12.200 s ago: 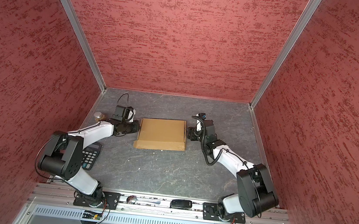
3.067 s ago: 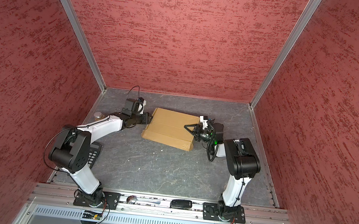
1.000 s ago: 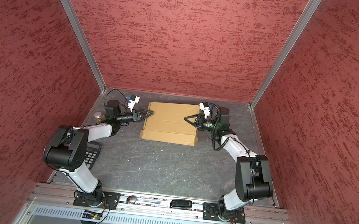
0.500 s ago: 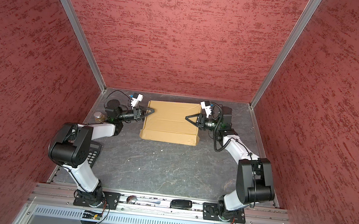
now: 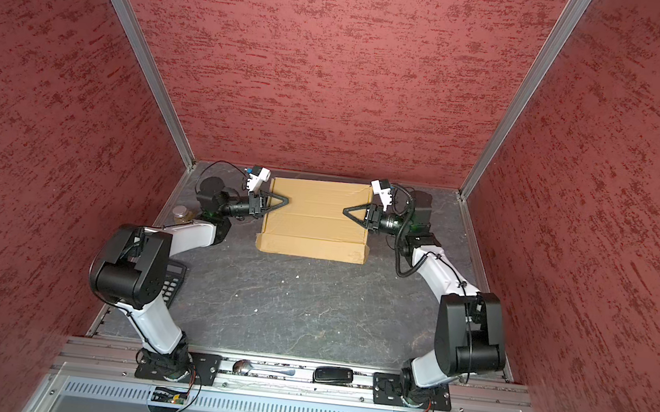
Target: Fold the paper box
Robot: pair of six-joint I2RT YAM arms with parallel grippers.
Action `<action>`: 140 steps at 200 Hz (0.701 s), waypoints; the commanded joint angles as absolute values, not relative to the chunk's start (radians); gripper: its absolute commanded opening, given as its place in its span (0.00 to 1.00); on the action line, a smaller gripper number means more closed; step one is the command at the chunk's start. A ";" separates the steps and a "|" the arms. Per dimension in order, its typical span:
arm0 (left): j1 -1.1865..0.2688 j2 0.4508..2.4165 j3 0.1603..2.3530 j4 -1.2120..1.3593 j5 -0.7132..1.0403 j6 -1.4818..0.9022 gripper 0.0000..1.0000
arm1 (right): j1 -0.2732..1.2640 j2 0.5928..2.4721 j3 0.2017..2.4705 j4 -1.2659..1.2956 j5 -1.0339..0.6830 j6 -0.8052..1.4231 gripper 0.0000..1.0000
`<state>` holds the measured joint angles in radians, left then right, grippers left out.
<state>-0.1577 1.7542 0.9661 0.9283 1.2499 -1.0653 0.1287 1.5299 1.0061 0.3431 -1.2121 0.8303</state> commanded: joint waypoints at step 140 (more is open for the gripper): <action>-0.224 1.810 1.028 1.020 1.343 -1.105 0.79 | 0.117 1.544 1.090 0.307 -1.258 0.781 0.36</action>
